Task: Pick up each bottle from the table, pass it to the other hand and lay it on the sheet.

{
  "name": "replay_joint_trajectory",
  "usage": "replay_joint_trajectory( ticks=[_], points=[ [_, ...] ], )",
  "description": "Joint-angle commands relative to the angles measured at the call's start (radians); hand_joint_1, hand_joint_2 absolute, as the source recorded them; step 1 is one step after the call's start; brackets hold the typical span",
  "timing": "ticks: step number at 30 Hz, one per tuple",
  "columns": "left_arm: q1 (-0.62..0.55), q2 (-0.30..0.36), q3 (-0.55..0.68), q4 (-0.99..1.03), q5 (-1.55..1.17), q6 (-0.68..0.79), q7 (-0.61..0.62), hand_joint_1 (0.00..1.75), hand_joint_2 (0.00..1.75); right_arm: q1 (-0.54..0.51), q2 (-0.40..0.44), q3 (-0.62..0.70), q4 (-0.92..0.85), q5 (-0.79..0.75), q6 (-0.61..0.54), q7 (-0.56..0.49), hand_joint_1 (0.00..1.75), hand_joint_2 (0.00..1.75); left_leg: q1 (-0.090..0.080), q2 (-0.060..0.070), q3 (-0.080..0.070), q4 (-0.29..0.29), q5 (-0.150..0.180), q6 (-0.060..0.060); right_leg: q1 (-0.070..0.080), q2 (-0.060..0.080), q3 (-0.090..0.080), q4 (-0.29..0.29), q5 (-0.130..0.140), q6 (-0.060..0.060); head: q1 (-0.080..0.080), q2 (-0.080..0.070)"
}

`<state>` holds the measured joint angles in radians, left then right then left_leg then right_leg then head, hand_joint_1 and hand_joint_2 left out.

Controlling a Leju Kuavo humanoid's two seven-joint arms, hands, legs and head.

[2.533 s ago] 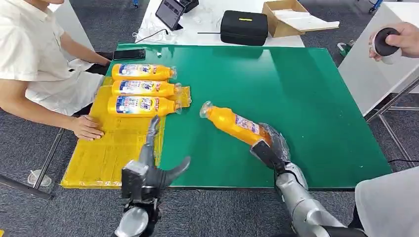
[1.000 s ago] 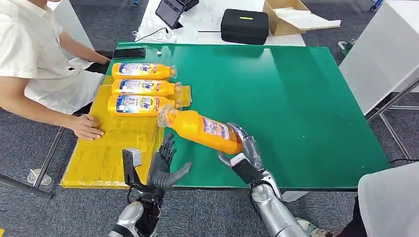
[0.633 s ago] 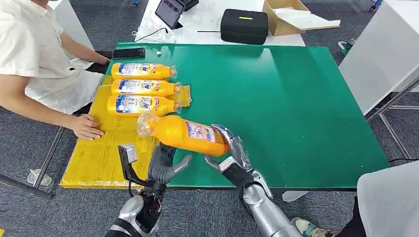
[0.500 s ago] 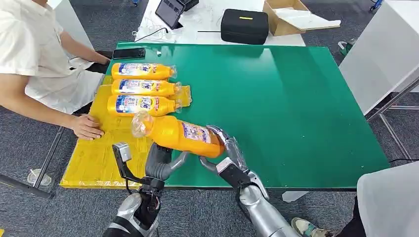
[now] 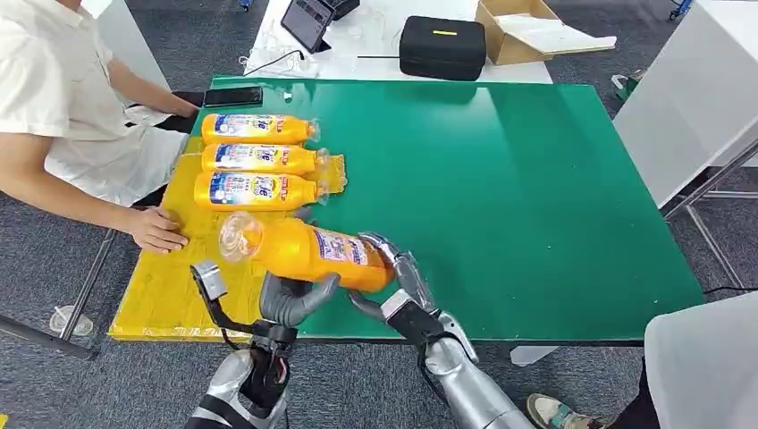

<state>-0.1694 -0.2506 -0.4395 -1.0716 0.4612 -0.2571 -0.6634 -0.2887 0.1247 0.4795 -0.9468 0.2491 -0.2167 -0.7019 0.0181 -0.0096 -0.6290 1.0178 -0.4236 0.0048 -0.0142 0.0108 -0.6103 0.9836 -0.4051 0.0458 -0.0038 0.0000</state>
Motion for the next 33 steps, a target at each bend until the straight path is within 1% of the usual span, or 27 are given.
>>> replay_joint_trajectory(
  ticks=[1,3,4,5,6,7,10,13,14,15,16,18,19,20,23,24,26,27,28,29,30,31,32,33],
  points=[
    [-0.014,0.016,-0.036,0.004,-0.003,0.007,-0.002,0.0,1.75,-0.051,-0.006,0.032,0.059,-0.005,0.004,0.004,1.75,1.75,0.0,0.002,0.004,0.0,-0.001,0.001,0.0,0.001,0.004,0.0,-0.001,-0.002,0.0,0.0],
    [-0.014,0.016,-0.036,0.004,-0.003,0.007,-0.002,0.0,1.75,-0.051,-0.006,0.032,0.059,-0.005,0.004,0.004,1.75,1.75,0.0,0.001,0.002,0.0,0.0,0.001,0.0,0.0,0.002,0.0,0.0,-0.001,0.0,0.0],
    [-0.014,0.016,-0.036,0.004,-0.003,0.007,-0.002,0.0,1.75,-0.051,-0.006,0.032,0.059,-0.005,0.004,0.004,1.75,1.75,0.0,0.002,0.006,0.0,-0.002,0.001,0.001,0.0,0.006,0.0,-0.001,-0.002,0.0,0.0],
    [-0.014,0.016,-0.036,0.004,-0.003,0.007,-0.002,0.0,1.75,-0.051,-0.006,0.032,0.059,-0.005,0.004,0.004,1.75,1.75,0.0,0.002,0.003,0.0,-0.001,0.001,0.0,0.0,0.003,0.0,-0.001,-0.001,0.0,0.0],
    [-0.014,0.016,-0.036,0.004,-0.003,0.007,-0.002,0.0,1.75,-0.051,-0.006,0.032,0.059,-0.005,0.004,0.004,1.75,1.75,0.0,0.002,0.005,0.0,-0.002,0.001,0.0,0.0,0.005,0.0,-0.001,-0.002,0.0,0.0],
    [-0.017,0.023,-0.045,0.01,-0.005,-0.006,-0.001,0.0,1.75,-0.052,-0.006,0.033,0.055,-0.011,0.006,0.004,1.75,1.75,-0.001,0.001,0.001,0.0,0.0,0.0,0.0,0.0,0.001,0.0,0.0,-0.001,0.0,0.0],
    [-0.019,0.025,-0.058,0.029,-0.015,-0.011,-0.008,0.0,1.75,-0.057,-0.005,0.034,0.054,-0.021,0.014,0.004,1.75,1.75,-0.001,0.002,0.004,0.0,-0.001,0.001,0.0,0.0,0.004,0.0,-0.001,-0.002,0.0,0.0],
    [-0.035,0.023,-0.064,0.053,-0.034,0.002,-0.028,0.0,1.75,-0.066,0.0,0.042,0.06,-0.018,0.015,0.004,1.75,1.75,-0.001,0.002,0.004,0.0,-0.001,0.001,0.0,0.0,0.003,0.0,-0.001,-0.002,0.0,0.0],
    [-0.042,0.019,-0.062,0.064,-0.037,0.007,-0.03,0.07,1.75,-0.067,0.002,0.045,0.059,-0.02,0.02,0.004,1.75,1.75,0.0,0.002,0.003,0.0,-0.001,0.001,0.0,0.0,0.003,0.0,0.0,-0.002,0.0,0.0],
    [-0.045,0.018,-0.061,0.064,-0.048,0.016,-0.035,1.43,1.75,-0.067,0.003,0.05,0.058,-0.018,0.018,0.004,1.75,1.75,0.0,0.002,0.002,0.0,0.0,0.001,0.0,0.0,0.002,0.0,0.0,-0.001,0.0,0.0],
    [-0.043,0.019,-0.06,0.055,-0.055,0.01,-0.035,1.75,1.75,-0.069,0.005,0.054,0.059,-0.016,0.02,0.004,1.75,1.75,0.0,0.002,0.004,0.0,-0.001,0.001,0.0,0.001,0.003,0.0,0.0,-0.002,0.0,0.0],
    [-0.047,0.016,-0.052,0.058,-0.056,-0.004,-0.035,1.75,1.75,-0.072,0.009,0.062,0.056,-0.015,0.024,0.004,1.75,1.75,0.0,0.001,0.002,0.0,0.0,0.0,0.0,0.0,0.002,0.0,0.0,-0.001,0.0,0.0],
    [-0.046,0.015,-0.048,0.056,-0.059,-0.005,-0.035,1.75,1.75,-0.073,0.01,0.067,0.055,-0.011,0.025,0.004,1.75,1.75,-0.001,0.002,0.006,0.0,-0.001,0.001,0.0,0.0,0.006,0.0,-0.001,-0.003,0.0,0.0],
    [-0.046,0.013,-0.044,0.057,-0.058,-0.007,-0.035,1.75,1.75,-0.074,0.01,0.07,0.055,-0.009,0.024,0.004,1.75,1.75,0.0,0.002,0.002,0.0,0.0,0.0,0.0,0.001,0.002,0.0,0.0,-0.001,0.0,0.0],
    [-0.05,0.009,-0.031,0.057,-0.048,-0.014,-0.035,1.75,1.75,-0.073,0.015,0.082,0.054,-0.009,0.038,0.004,1.75,1.75,-0.001,0.002,0.006,0.0,-0.001,0.001,0.0,0.0,0.005,0.0,-0.001,-0.002,0.0,0.0],
    [-0.052,0.007,-0.026,0.058,-0.043,-0.018,-0.035,1.75,1.75,-0.07,0.017,0.087,0.052,-0.01,0.044,0.004,1.75,1.75,0.0,0.003,0.003,0.0,-0.001,0.001,0.0,0.001,0.002,0.0,0.0,-0.002,0.0,0.0],
    [-0.056,0.006,-0.019,0.054,-0.034,-0.034,-0.035,1.66,1.75,-0.067,0.019,0.097,0.05,-0.015,0.058,0.004,1.75,1.75,0.0,0.002,0.003,0.0,-0.001,0.0,0.0,0.001,0.002,0.0,0.0,-0.002,0.0,0.0],
    [-0.054,0.007,-0.018,0.05,-0.035,-0.036,-0.035,1.66,1.75,-0.066,0.02,0.098,0.05,-0.016,0.059,0.004,1.75,1.75,0.0,0.002,0.005,0.0,-0.001,0.001,0.0,0.0,0.004,0.0,-0.001,-0.002,0.0,0.0],
    [-0.057,0.002,-0.009,0.043,-0.031,-0.05,-0.035,1.52,1.75,-0.067,0.024,0.106,0.058,-0.016,0.072,0.004,1.75,1.75,0.0,0.002,0.003,0.0,-0.001,0.0,0.001,0.001,0.002,0.0,0.0,-0.002,0.0,0.0],
    [-0.057,0.002,-0.009,0.043,-0.031,-0.05,-0.035,1.52,1.75,-0.067,0.024,0.106,0.058,-0.016,0.072,0.004,1.75,1.75,0.0,0.001,0.002,0.0,0.0,0.0,0.0,0.0,0.002,0.0,0.0,-0.001,-0.001,0.0],
    [-0.062,0.001,-0.006,0.029,-0.04,-0.057,-0.035,1.61,1.75,-0.067,0.029,0.114,0.063,-0.019,0.082,0.004,1.75,1.75,0.0,0.002,0.004,0.0,-0.001,0.001,0.001,0.0,0.003,0.0,-0.001,-0.002,0.0,0.0],
    [-0.061,-0.001,-0.003,0.023,-0.045,-0.054,-0.035,1.75,1.75,-0.067,0.031,0.117,0.065,-0.019,0.085,0.004,1.75,1.75,0.0,0.001,0.002,0.0,0.0,0.0,0.0,0.0,0.001,0.0,0.0,-0.001,-0.001,0.0],
    [-0.06,-0.002,0.0,0.02,-0.048,-0.054,-0.035,1.75,1.75,-0.066,0.032,0.118,0.066,-0.022,0.087,0.004,1.75,1.75,0.0,0.001,0.001,0.0,0.0,0.0,0.0,0.0,0.001,0.0,0.0,-0.001,0.0,0.0],
    [-0.051,-0.003,0.008,0.003,-0.055,-0.068,-0.035,1.75,1.75,-0.065,0.033,0.122,0.068,-0.027,0.094,0.004,1.75,1.75,0.0,0.002,0.003,0.0,-0.001,0.001,0.0,0.0,0.002,0.0,-0.001,-0.002,-0.001,0.0]
  ],
)
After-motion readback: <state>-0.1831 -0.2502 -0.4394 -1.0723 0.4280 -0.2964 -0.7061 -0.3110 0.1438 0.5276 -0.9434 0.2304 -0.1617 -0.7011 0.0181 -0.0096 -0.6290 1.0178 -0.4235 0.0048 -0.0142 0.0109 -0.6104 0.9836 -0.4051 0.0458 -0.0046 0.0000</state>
